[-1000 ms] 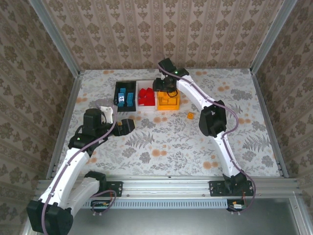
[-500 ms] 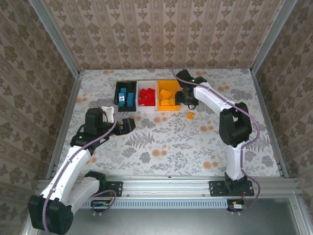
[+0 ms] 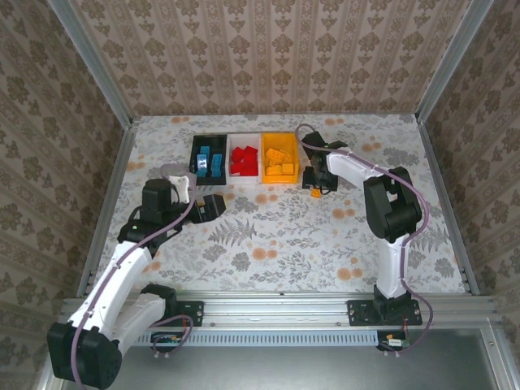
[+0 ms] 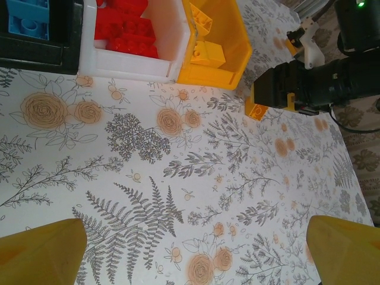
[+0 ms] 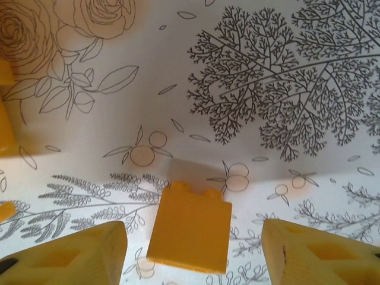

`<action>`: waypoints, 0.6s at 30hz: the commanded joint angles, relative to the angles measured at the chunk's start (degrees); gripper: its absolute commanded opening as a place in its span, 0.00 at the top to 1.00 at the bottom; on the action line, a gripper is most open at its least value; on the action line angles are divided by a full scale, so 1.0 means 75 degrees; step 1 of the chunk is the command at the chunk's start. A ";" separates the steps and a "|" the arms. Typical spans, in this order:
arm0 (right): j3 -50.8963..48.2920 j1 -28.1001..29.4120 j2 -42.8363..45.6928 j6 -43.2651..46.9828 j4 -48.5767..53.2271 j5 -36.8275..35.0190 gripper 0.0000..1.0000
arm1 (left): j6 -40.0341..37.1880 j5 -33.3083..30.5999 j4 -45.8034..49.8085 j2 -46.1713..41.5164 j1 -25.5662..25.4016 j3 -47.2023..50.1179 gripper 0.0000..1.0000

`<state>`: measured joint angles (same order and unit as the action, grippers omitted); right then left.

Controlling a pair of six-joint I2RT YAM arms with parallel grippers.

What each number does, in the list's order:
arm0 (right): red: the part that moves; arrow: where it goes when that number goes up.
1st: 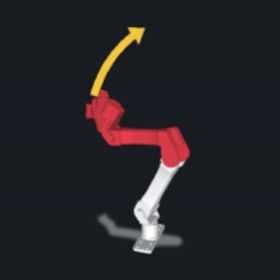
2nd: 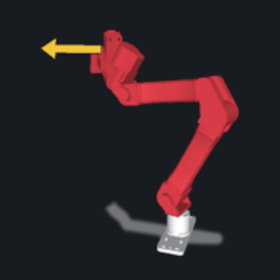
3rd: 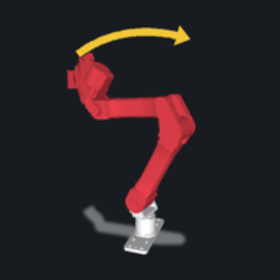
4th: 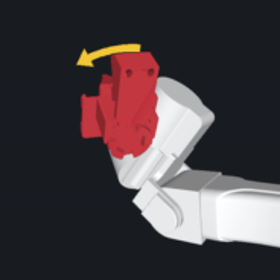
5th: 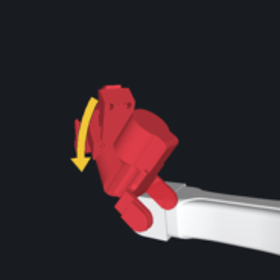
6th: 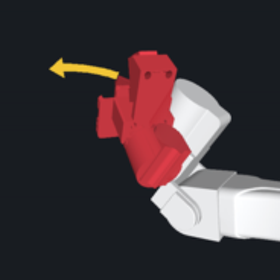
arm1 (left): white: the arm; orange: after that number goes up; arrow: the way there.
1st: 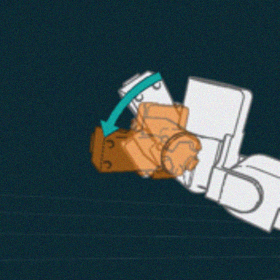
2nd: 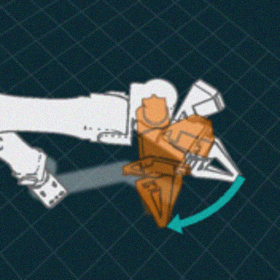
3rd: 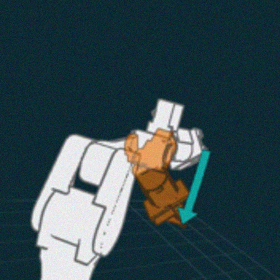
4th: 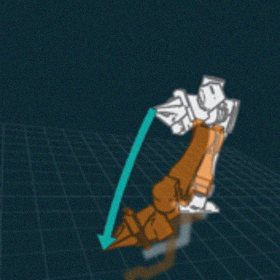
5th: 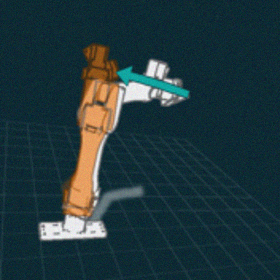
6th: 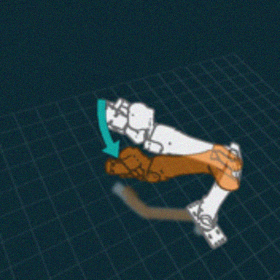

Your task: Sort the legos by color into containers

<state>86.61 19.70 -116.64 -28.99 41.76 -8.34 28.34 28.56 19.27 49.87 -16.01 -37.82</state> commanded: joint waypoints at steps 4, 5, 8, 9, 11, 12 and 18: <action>-0.0129 -0.0097 -0.0395 -0.0166 -0.0235 0.0232 0.47 | 0.0054 0.0018 0.0088 -0.0133 0.0049 0.0074 0.03; -0.0154 -0.0119 -0.0419 -0.0174 -0.0246 0.0242 0.48 | 0.0048 0.0012 0.0103 -0.0143 0.0047 0.0051 0.03; -0.0244 -0.0163 -0.0453 -0.0173 -0.0331 0.0279 0.48 | 0.0031 -0.0004 0.0106 -0.0125 0.0044 0.0051 0.03; -0.0252 -0.0182 -0.0476 -0.0163 -0.0346 0.0300 0.48 | 0.0041 -0.0011 0.0111 -0.0127 0.0051 0.0042 0.03; -0.0278 -0.0200 -0.0513 -0.0167 -0.0356 0.0315 0.50 | 0.0042 -0.0002 0.0102 -0.0098 0.0045 0.0039 0.03; -0.0301 -0.0207 -0.0514 -0.0157 -0.0375 0.0323 0.51 | 0.0043 0.0001 0.0097 -0.0101 0.0043 0.0040 0.03; -0.0433 -0.0215 -0.0400 -0.0172 -0.0497 0.0414 0.69 | 0.0054 -0.0017 0.0082 -0.0082 0.0049 0.0023 0.03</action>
<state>85.36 18.26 -119.20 -30.22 39.13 -6.85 28.34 28.53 19.40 49.76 -16.01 -37.78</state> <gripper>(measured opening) 0.330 0.969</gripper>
